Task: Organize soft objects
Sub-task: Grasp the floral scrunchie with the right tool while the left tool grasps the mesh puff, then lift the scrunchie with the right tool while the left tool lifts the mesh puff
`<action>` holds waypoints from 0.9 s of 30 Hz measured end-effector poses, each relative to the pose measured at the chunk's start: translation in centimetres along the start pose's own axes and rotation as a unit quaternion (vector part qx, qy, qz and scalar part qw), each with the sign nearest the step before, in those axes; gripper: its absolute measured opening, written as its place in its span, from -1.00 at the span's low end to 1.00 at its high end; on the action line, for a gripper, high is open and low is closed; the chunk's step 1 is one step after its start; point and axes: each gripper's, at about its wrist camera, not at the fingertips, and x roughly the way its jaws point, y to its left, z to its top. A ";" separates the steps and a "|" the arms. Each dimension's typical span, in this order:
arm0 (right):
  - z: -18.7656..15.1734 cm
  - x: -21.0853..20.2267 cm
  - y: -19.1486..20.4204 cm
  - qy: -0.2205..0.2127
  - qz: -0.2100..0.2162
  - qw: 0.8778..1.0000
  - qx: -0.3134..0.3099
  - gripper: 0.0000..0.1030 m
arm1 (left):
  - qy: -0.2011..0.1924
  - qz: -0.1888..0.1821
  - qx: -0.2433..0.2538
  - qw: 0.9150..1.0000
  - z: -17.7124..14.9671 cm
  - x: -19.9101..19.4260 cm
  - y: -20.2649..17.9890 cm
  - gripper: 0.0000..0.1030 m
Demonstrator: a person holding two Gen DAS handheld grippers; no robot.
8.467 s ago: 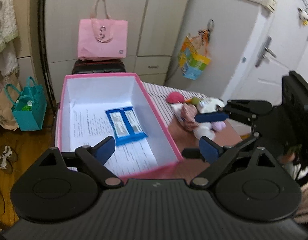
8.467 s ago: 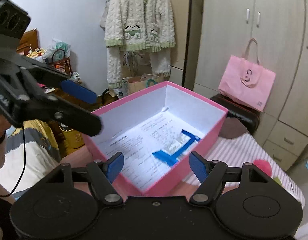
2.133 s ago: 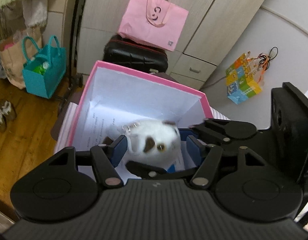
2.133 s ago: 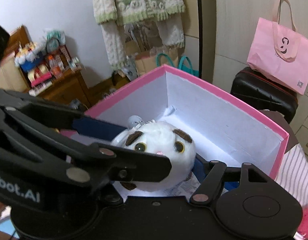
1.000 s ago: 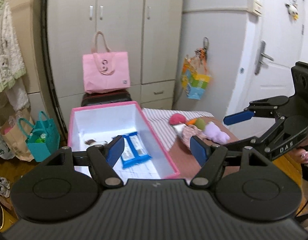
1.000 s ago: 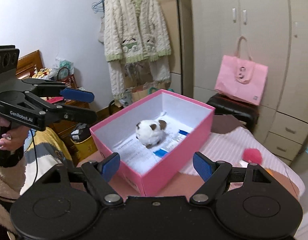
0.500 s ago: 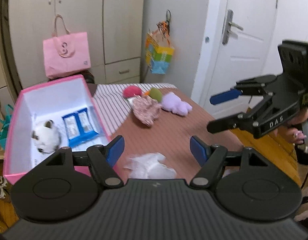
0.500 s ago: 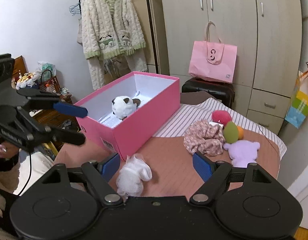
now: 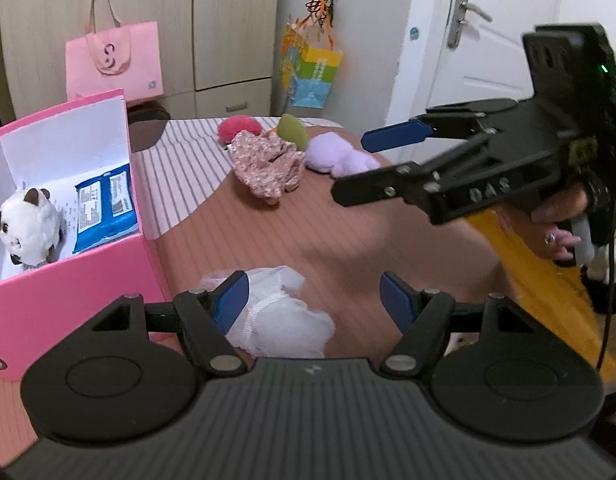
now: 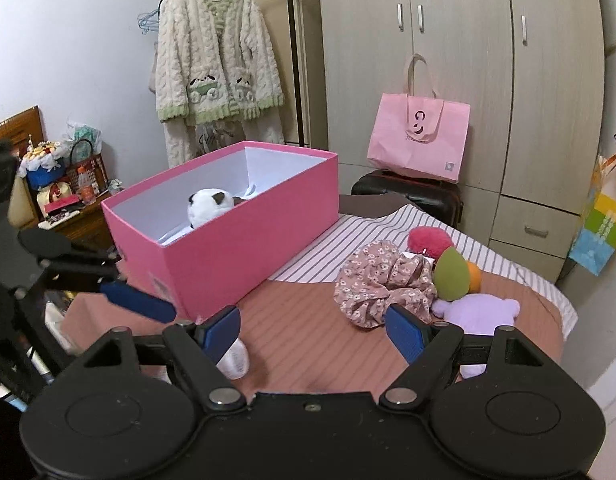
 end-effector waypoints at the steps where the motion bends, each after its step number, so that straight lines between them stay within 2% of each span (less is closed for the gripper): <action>1: -0.1 0.6 -0.4 0.000 0.002 1.000 0.002 0.62 | -0.003 0.009 0.002 1.000 -0.3 0.4 -0.1 0.39; 10: 0.4 5.9 -2.0 -0.003 -0.014 1.000 -0.008 0.62 | -0.003 0.057 -0.017 0.998 -1.4 3.8 0.0 0.39; 18: 1.7 11.2 -2.6 0.007 -0.074 0.996 -0.047 0.61 | 0.002 0.072 -0.060 0.996 -2.2 5.0 0.7 0.36; 20: 1.5 12.4 -2.8 0.018 -0.094 0.994 -0.052 0.40 | 0.006 0.079 -0.062 0.995 -2.4 5.3 0.5 0.34; 21: 1.3 12.7 -2.8 0.025 -0.101 0.993 -0.056 -0.04 | 0.011 0.085 -0.062 0.994 -2.5 5.5 0.5 0.31; 22: 1.0 13.0 -2.8 0.030 -0.107 0.992 -0.061 -0.33 | 0.017 0.091 -0.061 0.994 -2.5 5.6 0.4 0.22; 23: 0.7 13.0 -2.6 0.030 -0.113 0.991 -0.067 -0.47 | 0.019 0.099 -0.058 0.993 -2.5 5.7 0.3 0.15; 24: 0.4 12.8 -2.5 0.031 -0.115 0.990 -0.070 -0.69 | 0.019 0.109 -0.053 0.993 -2.6 5.7 0.1 0.02; 25: 0.2 12.4 -2.4 0.028 -0.117 0.990 -0.070 -0.77 | 0.018 0.115 -0.049 0.992 -2.5 5.5 0.1 -0.06; 27: -0.1 11.4 -2.1 0.022 -0.117 0.991 -0.069 -0.81 | 0.018 0.115 -0.051 0.992 -2.5 5.2 0.1 -0.19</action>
